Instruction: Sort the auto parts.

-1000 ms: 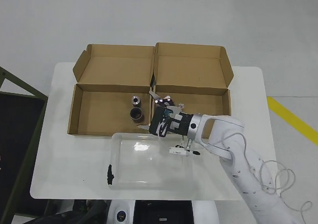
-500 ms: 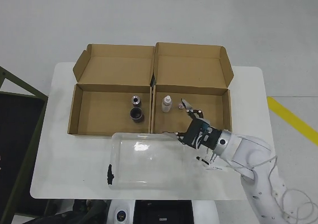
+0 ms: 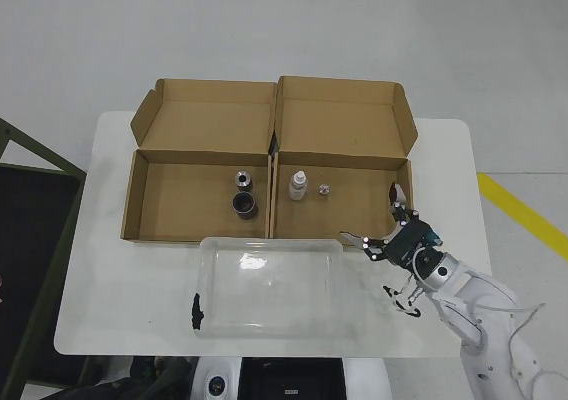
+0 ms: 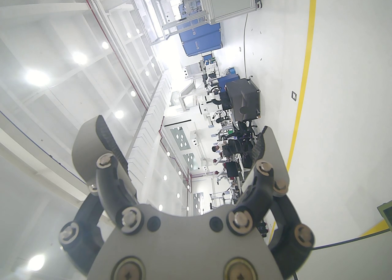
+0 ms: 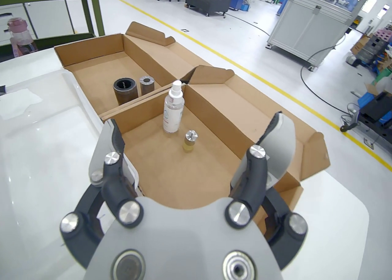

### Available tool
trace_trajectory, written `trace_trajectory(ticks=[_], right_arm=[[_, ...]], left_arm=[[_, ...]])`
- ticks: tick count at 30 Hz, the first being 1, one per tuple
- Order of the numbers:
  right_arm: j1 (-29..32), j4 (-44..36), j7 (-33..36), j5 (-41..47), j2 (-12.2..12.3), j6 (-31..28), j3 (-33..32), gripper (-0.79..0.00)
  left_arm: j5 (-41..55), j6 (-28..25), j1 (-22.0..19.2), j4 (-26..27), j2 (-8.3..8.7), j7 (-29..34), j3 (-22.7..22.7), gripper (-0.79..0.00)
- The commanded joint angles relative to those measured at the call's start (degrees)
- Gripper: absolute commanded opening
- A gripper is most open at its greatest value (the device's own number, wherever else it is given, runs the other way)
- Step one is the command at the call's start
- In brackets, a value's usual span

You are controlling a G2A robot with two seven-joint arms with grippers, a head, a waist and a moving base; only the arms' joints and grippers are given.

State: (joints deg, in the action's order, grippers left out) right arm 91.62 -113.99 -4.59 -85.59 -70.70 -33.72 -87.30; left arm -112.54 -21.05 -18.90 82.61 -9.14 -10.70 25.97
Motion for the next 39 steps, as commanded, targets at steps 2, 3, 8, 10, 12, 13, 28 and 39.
trace_trajectory(ticks=[2, 3, 8, 10, 12, 13, 28, 39], right_arm=[[1.79, -0.21, -1.81, 0.33, 0.21, 0.56, -1.64, -0.043], [2.42, -0.4, -2.38, 0.43, 0.3, 0.65, -2.33, -0.037], [5.18, -0.47, -4.19, 1.09, 0.71, 1.51, -6.18, -0.022], [6.05, -0.1, -4.89, 1.89, 0.84, 1.84, -7.62, -0.025], [6.94, 0.14, -5.49, 2.63, 0.95, 2.25, -9.04, -0.018], [7.36, 0.21, -5.76, 2.82, 1.01, 2.31, -9.72, -0.006], [10.79, 0.51, -7.24, 4.97, 1.78, 1.48, -15.87, 0.0], [10.81, 0.49, -7.22, 5.14, 1.8, 1.46, -15.93, 0.0]], left_arm=[[0.0, 0.0, 0.0, 0.0, 0.0, 0.0, 0.0, 0.0], [0.0, 0.0, 0.0, 0.0, 0.0, 0.0, 0.0, 0.0], [0.0, 0.0, 0.0, 0.0, 0.0, 0.0, 0.0, 0.0], [0.0, 0.0, 0.0, 0.0, 0.0, 0.0, 0.0, 0.0], [0.0, 0.0, 0.0, 0.0, 0.0, 0.0, 0.0, 0.0], [0.0, 0.0, 0.0, 0.0, 0.0, 0.0, 0.0, 0.0], [0.0, 0.0, 0.0, 0.0, 0.0, 0.0, 0.0, 0.0], [0.0, 0.0, 0.0, 0.0, 0.0, 0.0, 0.0, 0.0]])
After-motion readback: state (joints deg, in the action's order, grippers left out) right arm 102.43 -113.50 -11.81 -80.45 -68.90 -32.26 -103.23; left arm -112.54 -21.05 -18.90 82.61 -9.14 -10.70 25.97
